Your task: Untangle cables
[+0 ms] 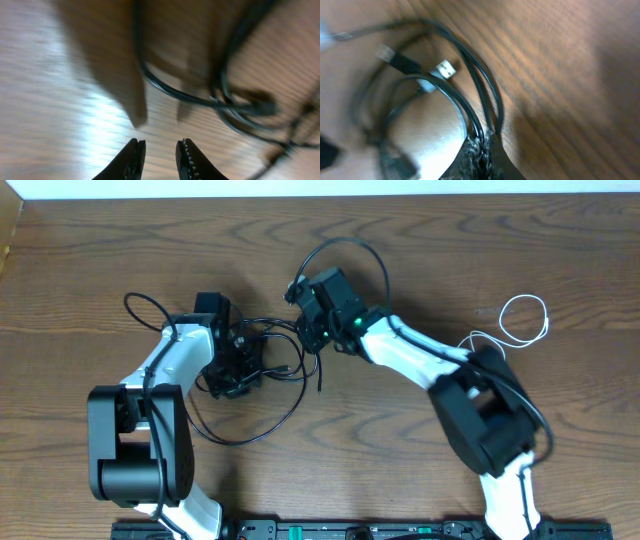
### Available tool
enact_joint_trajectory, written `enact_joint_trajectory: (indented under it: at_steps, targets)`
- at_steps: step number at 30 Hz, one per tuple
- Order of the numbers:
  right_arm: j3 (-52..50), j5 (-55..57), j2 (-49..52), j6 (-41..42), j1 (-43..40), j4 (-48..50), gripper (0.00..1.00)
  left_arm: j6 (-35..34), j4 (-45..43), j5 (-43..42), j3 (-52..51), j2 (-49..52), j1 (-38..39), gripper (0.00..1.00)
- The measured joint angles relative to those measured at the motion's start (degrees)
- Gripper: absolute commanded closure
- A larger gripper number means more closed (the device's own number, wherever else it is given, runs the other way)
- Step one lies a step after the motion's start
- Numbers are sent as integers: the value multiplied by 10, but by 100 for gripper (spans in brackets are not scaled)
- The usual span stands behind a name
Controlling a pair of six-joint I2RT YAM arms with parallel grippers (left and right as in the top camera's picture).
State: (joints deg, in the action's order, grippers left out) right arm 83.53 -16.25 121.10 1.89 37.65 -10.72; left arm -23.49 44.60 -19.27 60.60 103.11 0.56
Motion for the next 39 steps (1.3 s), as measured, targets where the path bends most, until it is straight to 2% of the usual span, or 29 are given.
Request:
enact_joint_trajectory:
  at_steps: [7,10,18,23,28,33,39]
  targets:
    - [0,-5,-89,-11,0,-59,99,41,-11,-154,6,0,-35,70]
    - [0,-13,-95,-13,0,-66,99,46,-23,-217,11,0,-54,66]
    - [0,-61,-95,-13,0,-79,99,70,-45,-349,12,0,-70,66]
    - [0,-88,-95,-13,0,-106,99,38,-66,-394,12,0,-72,65]
    - [0,-95,-95,-13,0,-146,99,-23,-137,-461,13,0,-73,65]
    - [0,-97,-95,-13,0,-155,99,-64,-176,-484,13,0,-73,64]
    - [0,-103,-95,-13,3,-154,99,-80,-181,-488,13,0,-73,62]
